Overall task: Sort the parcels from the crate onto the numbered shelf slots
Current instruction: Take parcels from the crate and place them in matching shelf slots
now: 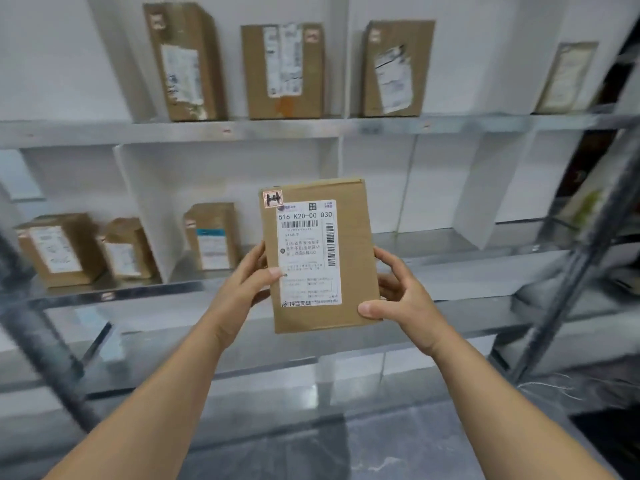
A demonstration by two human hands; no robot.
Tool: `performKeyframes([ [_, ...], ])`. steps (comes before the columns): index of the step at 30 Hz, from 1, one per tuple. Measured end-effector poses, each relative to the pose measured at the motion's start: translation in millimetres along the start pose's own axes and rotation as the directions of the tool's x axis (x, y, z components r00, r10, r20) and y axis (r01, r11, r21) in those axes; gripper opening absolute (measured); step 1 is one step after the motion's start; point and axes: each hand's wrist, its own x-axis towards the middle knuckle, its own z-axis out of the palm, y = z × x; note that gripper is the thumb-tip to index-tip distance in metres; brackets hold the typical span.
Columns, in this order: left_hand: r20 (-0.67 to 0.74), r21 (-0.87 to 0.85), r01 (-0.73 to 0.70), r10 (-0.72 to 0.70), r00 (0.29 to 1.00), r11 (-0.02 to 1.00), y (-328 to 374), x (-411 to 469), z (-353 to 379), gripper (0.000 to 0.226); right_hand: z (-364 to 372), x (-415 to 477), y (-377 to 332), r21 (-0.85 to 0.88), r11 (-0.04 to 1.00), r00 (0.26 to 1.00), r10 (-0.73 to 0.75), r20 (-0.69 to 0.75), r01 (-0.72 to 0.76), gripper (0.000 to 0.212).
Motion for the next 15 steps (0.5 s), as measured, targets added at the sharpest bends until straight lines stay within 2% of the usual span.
performKeyframes([
  [2, -0.030, 0.041, -0.023, 0.024, 0.999, 0.999, 2.6, 18.7, 29.7, 0.089, -38.2, -1.1, -4.9, -0.022, 1.000, 0.999, -0.019, -0.040, 0.018, 0.090],
  [7, -0.058, 0.116, -0.103, 0.110, 0.992, 0.988, 11.7, 61.2, 115.0, 0.064, -128.8, -8.6, -19.3, -0.075, 0.996, 0.987, -0.050, -0.150, 0.039, 0.087],
  [9, -0.019, 0.154, -0.136, 0.141, 0.990, 0.979, 15.7, 74.8, 141.1, 0.060, -158.1, -10.3, -23.7, -0.091, 0.995, 0.981, -0.061, -0.183, 0.045, 0.087],
  [15, 0.130, 0.321, -0.233, 0.202, 0.971, 0.918, 21.9, 120.0, 193.8, 0.068, -230.0, -4.2, -33.9, -0.124, 0.990, 0.955, -0.103, -0.278, 0.070, 0.092],
])
